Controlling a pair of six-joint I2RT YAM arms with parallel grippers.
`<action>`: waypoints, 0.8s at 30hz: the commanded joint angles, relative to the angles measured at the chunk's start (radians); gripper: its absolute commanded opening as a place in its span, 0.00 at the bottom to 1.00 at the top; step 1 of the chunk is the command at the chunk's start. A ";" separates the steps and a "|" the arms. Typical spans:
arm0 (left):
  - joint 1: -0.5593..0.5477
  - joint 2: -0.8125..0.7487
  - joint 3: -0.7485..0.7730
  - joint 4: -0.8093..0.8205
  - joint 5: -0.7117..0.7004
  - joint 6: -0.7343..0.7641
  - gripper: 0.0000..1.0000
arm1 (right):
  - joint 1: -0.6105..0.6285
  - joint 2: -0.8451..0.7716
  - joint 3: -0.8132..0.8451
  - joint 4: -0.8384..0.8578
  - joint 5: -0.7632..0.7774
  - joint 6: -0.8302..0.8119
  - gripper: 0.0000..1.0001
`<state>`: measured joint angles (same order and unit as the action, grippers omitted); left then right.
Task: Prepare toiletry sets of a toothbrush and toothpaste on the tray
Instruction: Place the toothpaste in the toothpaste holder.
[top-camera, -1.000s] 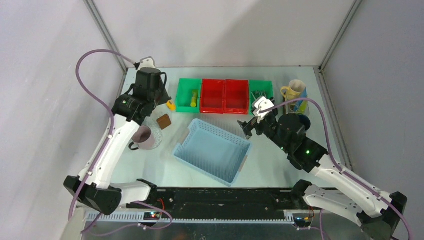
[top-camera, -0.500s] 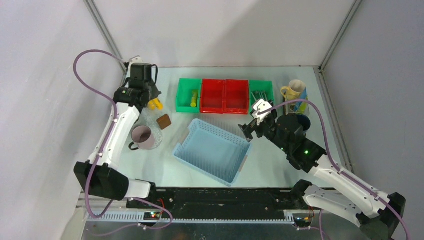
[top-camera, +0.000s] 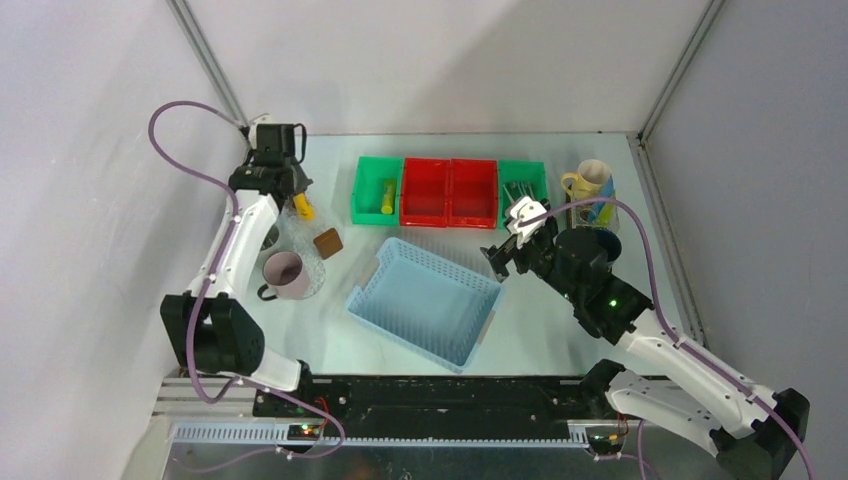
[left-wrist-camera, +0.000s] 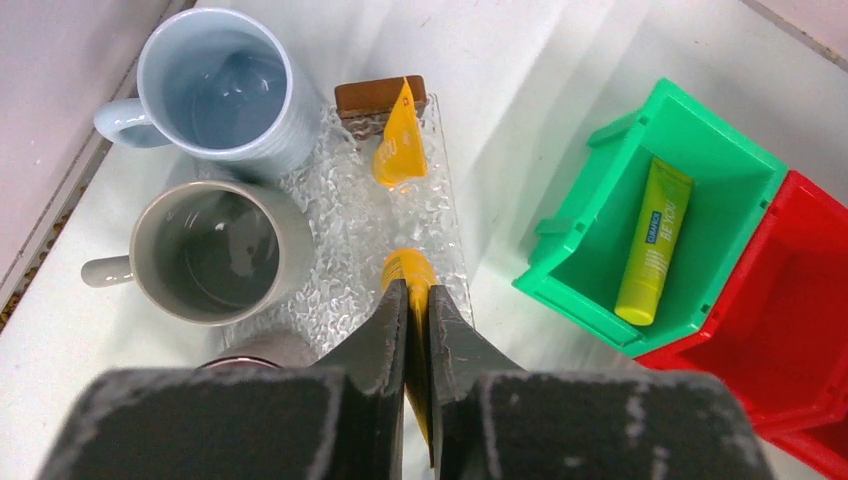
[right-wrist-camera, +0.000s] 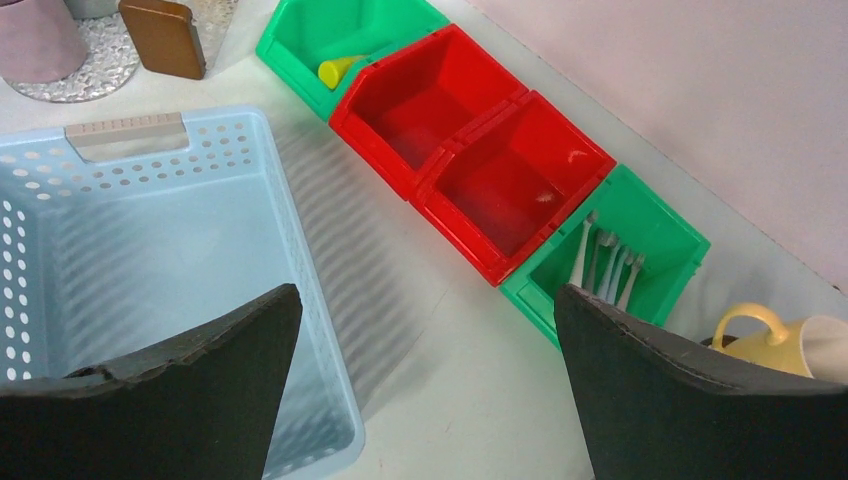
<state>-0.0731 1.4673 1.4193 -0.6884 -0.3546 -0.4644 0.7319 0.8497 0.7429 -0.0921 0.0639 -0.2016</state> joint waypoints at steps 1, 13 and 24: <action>0.034 0.023 0.004 0.070 0.002 0.023 0.00 | -0.010 -0.001 -0.004 0.033 -0.014 0.002 0.99; 0.065 0.107 0.005 0.117 0.021 0.003 0.00 | -0.023 0.019 -0.004 0.038 -0.021 0.011 0.99; 0.067 0.149 -0.016 0.138 0.013 -0.040 0.00 | -0.034 0.031 -0.004 0.043 -0.032 0.018 0.99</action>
<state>-0.0151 1.5974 1.4193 -0.5880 -0.3336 -0.4721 0.7033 0.8776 0.7383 -0.0879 0.0448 -0.1913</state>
